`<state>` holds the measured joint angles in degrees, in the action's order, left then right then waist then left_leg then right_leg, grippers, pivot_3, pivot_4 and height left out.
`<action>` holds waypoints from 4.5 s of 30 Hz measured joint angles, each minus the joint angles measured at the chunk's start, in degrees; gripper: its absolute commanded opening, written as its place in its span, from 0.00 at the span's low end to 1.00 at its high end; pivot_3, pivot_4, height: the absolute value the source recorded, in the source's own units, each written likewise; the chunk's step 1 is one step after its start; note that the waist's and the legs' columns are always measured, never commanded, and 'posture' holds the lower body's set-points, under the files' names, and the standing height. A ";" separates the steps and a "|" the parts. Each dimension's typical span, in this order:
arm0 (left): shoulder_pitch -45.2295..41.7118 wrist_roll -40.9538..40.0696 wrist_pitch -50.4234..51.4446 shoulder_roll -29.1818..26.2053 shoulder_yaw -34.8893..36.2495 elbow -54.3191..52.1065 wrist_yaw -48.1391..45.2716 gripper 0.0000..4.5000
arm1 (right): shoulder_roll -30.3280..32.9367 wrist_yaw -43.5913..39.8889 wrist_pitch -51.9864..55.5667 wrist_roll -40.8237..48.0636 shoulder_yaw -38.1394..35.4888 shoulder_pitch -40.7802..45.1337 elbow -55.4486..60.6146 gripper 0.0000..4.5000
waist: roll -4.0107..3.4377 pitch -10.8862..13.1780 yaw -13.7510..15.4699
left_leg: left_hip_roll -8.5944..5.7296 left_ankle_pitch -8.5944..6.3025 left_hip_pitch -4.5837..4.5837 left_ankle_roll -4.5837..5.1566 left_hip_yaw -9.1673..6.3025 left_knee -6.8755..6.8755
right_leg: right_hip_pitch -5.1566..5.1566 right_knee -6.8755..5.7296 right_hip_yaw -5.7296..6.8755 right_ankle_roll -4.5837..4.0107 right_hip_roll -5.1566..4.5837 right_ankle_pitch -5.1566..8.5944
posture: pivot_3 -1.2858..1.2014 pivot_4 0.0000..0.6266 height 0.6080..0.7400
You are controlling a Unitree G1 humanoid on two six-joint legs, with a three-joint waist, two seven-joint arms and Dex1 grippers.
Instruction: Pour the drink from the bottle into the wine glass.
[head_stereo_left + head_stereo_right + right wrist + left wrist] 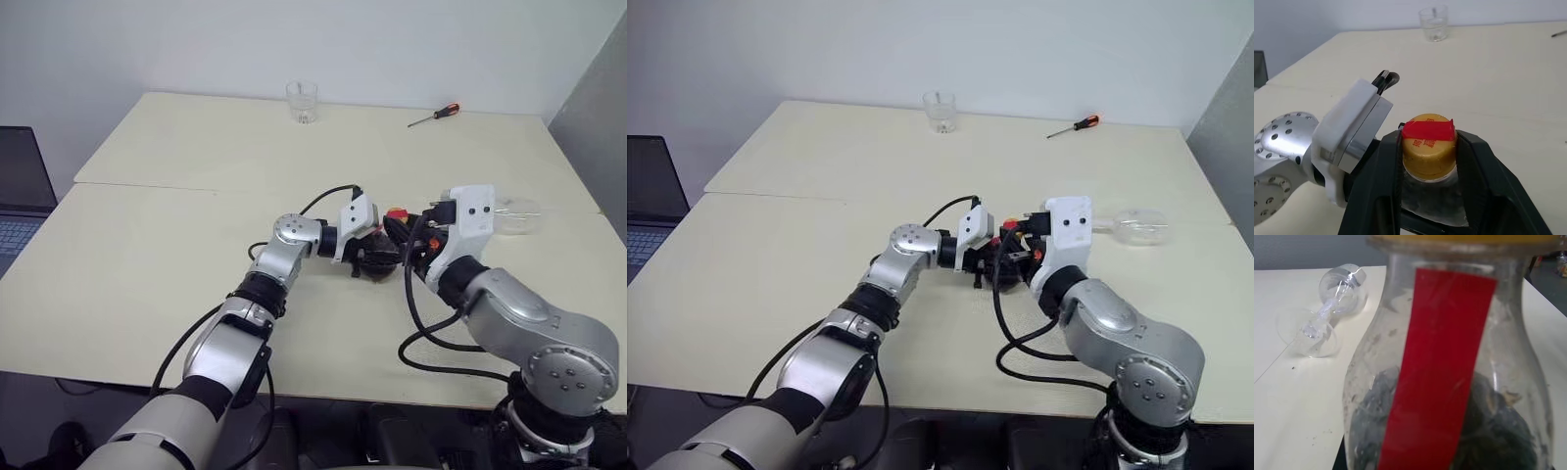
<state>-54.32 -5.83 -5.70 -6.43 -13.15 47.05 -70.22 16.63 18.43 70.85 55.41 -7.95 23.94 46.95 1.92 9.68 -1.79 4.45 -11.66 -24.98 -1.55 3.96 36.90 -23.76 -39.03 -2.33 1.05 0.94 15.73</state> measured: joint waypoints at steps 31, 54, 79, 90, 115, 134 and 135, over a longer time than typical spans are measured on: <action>7.65 -0.25 9.13 -2.19 -0.97 -14.96 1.11 0.28 | 25.04 -92.17 -40.90 -25.04 17.07 19.41 -51.54 0.35 | -0.06 0.05 0.27 | 0.01 -0.02 0.09 0.03 0.19 0.02 | -0.01 -0.04 -0.03 -0.24 0.10 -0.13 | 0.52 0.24 1.00; 6.55 -1.08 8.85 -0.04 -0.05 -14.93 1.13 0.28 | 23.53 -60.72 -22.82 -16.39 -11.03 -4.33 -20.65 1.00 | -0.10 0.04 0.11 | 0.02 -0.01 0.13 0.00 0.05 -0.03 | 0.05 -0.10 -0.04 -0.16 0.10 -0.08 | 0.52 0.24 1.00; 6.62 -0.90 8.69 2.19 -0.17 -13.02 0.99 0.28 | -4.72 -6.76 -1.13 -14.49 -0.64 -0.73 4.43 1.00 | -0.14 0.03 0.08 | -0.04 0.00 0.08 0.01 -0.35 0.02 | 0.10 -0.08 -0.03 -0.03 0.05 0.01 | 0.52 0.24 1.00; 6.73 -0.85 8.71 1.54 -0.16 -12.96 1.11 0.28 | -6.02 -7.30 -2.52 -18.43 1.80 2.23 -1.77 1.00 | -0.14 0.03 0.05 | -0.04 0.00 0.07 0.01 -0.35 0.01 | 0.10 -0.06 -0.01 -0.03 0.06 0.01 | 0.52 0.24 1.00; 7.07 -0.75 8.83 1.27 -1.10 -12.81 2.05 0.28 | -8.33 -8.77 4.21 -22.04 0.60 2.12 1.88 1.00 | -0.14 0.03 0.04 | -0.03 0.00 0.06 0.01 -0.35 -0.01 | 0.10 -0.03 0.00 -0.03 0.06 0.01 | 0.52 0.24 1.00; 6.34 -0.80 7.77 2.09 -1.13 -12.65 2.28 0.28 | -1.00 -19.83 1.90 -17.42 -5.73 -6.38 5.48 1.00 | -0.14 0.03 0.02 | -0.05 0.00 0.06 0.02 -0.40 -0.02 | 0.11 -0.02 0.01 -0.03 0.06 0.02 | 0.52 0.24 1.00; 6.33 -0.80 7.77 2.19 -1.15 -12.62 2.30 0.28 | -0.69 -20.28 1.70 -16.89 -6.30 -6.90 5.67 1.00 | -0.14 0.03 0.02 | -0.05 0.00 0.06 0.02 -0.40 -0.02 | 0.11 -0.02 0.00 -0.03 0.06 0.02 | 0.52 0.24 1.00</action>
<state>-47.99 -6.63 2.07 -4.24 -14.31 34.43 -67.92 15.94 -1.86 72.55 38.51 -14.25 17.04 52.62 1.79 9.71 -1.77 4.40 -11.66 -24.92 -1.54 3.56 36.88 -23.65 -39.04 -2.34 1.02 1.00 15.75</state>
